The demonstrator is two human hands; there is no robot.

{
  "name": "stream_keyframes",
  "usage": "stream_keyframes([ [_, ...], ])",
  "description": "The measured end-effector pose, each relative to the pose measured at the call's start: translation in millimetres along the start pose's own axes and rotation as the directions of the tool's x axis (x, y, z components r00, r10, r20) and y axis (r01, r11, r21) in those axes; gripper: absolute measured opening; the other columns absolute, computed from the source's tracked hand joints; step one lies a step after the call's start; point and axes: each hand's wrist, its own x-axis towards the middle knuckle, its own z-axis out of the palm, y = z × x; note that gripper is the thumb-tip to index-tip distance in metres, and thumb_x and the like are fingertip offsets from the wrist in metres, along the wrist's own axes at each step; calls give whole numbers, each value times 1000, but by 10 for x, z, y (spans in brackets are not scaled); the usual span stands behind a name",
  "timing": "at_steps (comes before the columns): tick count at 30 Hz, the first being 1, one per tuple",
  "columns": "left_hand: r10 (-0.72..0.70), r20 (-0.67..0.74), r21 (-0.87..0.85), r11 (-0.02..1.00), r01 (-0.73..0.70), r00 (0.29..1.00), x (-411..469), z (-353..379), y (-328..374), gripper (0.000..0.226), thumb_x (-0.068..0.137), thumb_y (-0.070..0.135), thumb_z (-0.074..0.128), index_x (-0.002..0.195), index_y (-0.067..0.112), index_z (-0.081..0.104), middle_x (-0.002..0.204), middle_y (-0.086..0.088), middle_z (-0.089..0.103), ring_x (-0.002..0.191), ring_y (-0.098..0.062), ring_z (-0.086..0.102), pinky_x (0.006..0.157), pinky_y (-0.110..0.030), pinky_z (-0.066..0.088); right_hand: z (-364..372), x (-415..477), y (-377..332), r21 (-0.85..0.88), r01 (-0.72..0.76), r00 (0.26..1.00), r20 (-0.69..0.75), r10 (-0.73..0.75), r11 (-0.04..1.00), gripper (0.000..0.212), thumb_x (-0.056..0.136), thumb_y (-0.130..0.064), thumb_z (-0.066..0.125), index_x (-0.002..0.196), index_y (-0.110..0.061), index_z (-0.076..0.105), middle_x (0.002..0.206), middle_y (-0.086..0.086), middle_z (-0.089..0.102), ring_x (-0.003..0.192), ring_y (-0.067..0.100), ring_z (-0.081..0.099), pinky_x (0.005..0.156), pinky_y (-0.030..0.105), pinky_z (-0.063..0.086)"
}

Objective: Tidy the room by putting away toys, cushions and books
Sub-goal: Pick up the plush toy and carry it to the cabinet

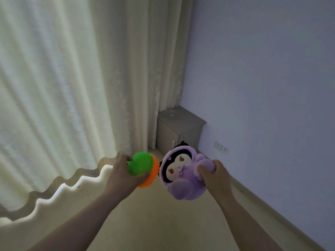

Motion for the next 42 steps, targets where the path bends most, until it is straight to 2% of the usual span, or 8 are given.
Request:
stream_keyframes([
  [2,9,7,50,999,-9,1000,335,183,195,63,64,44,82,110,25,42,104,1,52,89,-20,54,73,-35,48,-69,382,-33,5,16,1000,-11,-16,1000,25,79,-18,65,60,-18,49,61,-2,55,60,18,51,52,24,40],
  [5,5,-14,52,999,-5,1000,796,501,503,63,66,45,81,112,23,43,106,-2,52,87,-20,52,67,-30,40,-184,1005,-65,15,35,999,-11,-34,999,25,78,-26,65,63,-22,45,62,-7,52,58,8,49,45,12,35],
  [8,-10,18,40,999,9,1000,1179,792,603,64,64,49,80,109,27,41,109,-3,55,93,-24,54,71,-34,46,-211,1496,6,-6,-5,1000,-3,5,1000,25,64,-40,55,77,-18,52,69,-10,54,61,0,49,46,13,32],
  [13,-35,50,46,998,33,998,1878,1203,728,70,55,63,73,108,30,41,111,-2,55,98,-26,55,81,-41,50,-130,2313,190,-39,-41,999,-14,41,998,35,59,-40,53,80,-12,58,70,-3,61,62,9,55,49,23,38],
  [19,-33,80,57,998,29,996,2950,1750,907,65,69,46,78,117,22,42,117,-3,53,93,-20,49,71,-31,37,106,3422,275,-58,-44,999,-18,43,997,31,64,-39,55,76,-10,59,69,0,63,62,16,57,48,23,37],
  [29,-48,181,20,999,45,982,4756,2391,1159,68,67,41,82,116,15,44,116,-11,51,94,-27,53,72,-33,42,429,5046,165,-113,-81,997,-25,79,990,22,84,-16,63,66,-14,50,62,2,54,55,13,49,47,24,37],
  [38,-107,222,88,992,90,969,6129,2872,1263,72,53,59,77,106,25,41,104,-9,50,81,-33,61,67,-43,55,875,6501,210,-70,-139,989,38,142,988,28,66,-36,56,75,-10,55,66,2,57,54,12,49,44,18,36],
  [42,-156,223,139,982,127,962,6835,3184,1419,75,50,67,74,103,25,42,100,-7,54,86,-28,59,73,-38,53,1047,7364,237,-50,-130,988,72,133,990,19,81,-13,65,70,-16,50,66,1,55,58,14,50,50,23,40],
])
